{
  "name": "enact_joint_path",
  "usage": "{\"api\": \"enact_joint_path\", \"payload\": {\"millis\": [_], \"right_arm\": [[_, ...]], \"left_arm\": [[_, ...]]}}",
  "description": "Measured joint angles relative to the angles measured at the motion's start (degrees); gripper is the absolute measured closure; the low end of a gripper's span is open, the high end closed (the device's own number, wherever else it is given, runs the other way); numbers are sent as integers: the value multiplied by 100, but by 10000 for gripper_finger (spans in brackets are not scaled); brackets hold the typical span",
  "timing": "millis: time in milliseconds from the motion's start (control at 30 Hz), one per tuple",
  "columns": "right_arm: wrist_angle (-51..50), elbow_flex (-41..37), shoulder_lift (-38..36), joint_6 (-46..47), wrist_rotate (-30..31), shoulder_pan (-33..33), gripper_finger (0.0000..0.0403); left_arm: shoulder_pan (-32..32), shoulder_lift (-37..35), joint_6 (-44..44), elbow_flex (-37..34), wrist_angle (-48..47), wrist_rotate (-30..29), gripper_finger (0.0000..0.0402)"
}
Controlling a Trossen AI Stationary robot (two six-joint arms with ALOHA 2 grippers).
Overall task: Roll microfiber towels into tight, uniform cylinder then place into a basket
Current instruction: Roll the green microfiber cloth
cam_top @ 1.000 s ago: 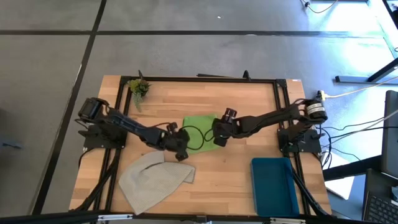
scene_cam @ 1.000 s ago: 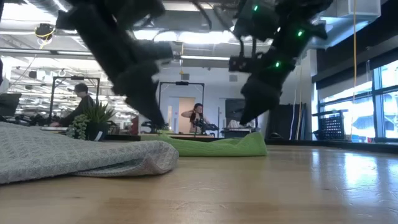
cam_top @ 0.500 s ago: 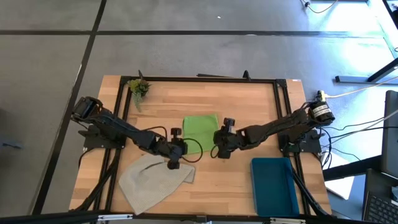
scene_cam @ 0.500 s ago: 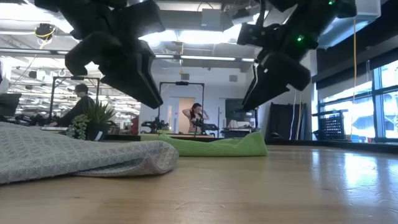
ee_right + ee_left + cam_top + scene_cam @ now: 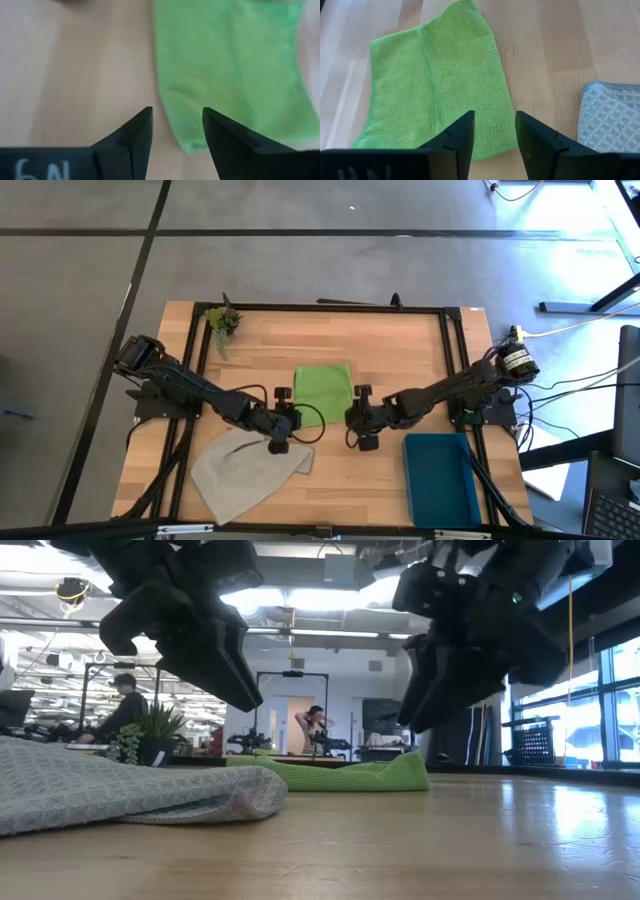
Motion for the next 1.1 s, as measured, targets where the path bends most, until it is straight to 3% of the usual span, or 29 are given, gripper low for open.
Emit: {"api": "enact_joint_path", "payload": {"millis": [267,600,800,933,1100], "right_arm": [[1536,-892,0,-700,-11,-157,229],[2250,-1294,473,-715,-296,-609,229],[2409,-1269,735,-1010,-171,-675,231],[2474,-1277,754,-1067,-151,-675,265],[2496,-1234,762,-894,-336,-682,368]], "left_arm": [[2,23,-6,5,2,0,268],[81,88,-4,7,19,2,268],[81,88,-1,7,24,2,268],[81,88,-4,7,15,2,269],[163,136,26,7,-2,2,269]]}}
